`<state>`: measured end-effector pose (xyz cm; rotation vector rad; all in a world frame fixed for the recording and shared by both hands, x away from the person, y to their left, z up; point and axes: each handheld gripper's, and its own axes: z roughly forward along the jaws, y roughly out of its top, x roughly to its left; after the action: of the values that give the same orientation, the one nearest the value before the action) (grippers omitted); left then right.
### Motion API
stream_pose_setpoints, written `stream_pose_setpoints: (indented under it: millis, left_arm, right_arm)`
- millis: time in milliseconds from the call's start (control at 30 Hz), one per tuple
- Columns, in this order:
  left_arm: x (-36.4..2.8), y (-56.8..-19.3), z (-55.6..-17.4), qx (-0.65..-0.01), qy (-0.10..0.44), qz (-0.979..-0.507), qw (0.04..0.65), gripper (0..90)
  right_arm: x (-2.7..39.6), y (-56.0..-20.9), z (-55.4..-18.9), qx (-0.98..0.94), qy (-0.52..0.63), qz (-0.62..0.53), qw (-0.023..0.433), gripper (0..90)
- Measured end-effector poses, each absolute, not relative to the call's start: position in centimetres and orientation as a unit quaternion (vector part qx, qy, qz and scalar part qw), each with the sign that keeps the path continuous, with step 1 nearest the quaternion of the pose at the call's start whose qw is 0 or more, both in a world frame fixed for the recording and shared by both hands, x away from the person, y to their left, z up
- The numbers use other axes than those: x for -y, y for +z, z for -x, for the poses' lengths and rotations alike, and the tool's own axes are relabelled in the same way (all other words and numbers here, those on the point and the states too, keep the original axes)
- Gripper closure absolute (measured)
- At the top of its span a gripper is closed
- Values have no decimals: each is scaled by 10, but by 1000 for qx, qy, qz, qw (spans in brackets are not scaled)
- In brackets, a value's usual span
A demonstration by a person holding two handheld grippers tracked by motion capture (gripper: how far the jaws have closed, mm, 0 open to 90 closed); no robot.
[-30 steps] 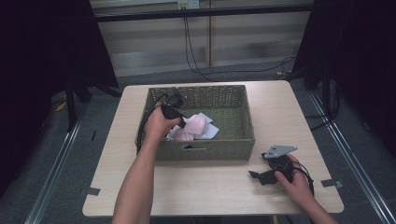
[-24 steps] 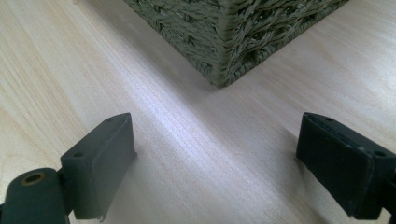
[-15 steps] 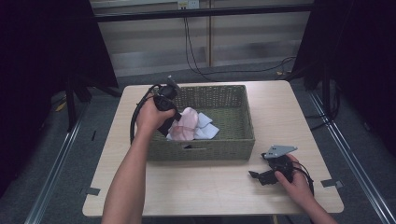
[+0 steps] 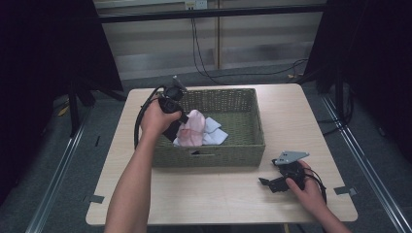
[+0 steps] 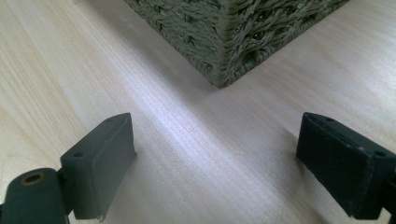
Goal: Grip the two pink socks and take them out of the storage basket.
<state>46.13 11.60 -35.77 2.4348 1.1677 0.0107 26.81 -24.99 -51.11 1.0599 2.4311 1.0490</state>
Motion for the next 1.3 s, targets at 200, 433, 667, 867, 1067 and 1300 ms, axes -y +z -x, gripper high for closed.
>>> stream_pose_setpoints:
  millis: [200, 433, 667, 867, 1067, 1300]
  left_arm:
    - [-114, -372, -462, -424, -11, -880, 216, 875]
    - [-114, -376, -462, -421, -15, -884, 204, 877]
    - [-121, -345, -462, -421, -4, -878, 226, 877]
    - [-120, -324, -459, -419, 7, -877, 233, 878]
    - [-121, -317, -456, -417, -8, -878, 233, 879]
    - [-125, -305, -448, -418, -18, -878, 232, 878]
  right_arm:
    - [250, -511, -268, -843, 364, -369, 144, 107]
    - [250, -511, -268, -844, 364, -366, 145, 107]
    - [250, -511, -268, -844, 364, -367, 144, 107]
    - [250, -511, -268, -843, 364, -368, 144, 107]
    - [250, -511, -268, -843, 364, -368, 144, 107]
    - [250, -511, -268, -844, 364, -367, 144, 107]
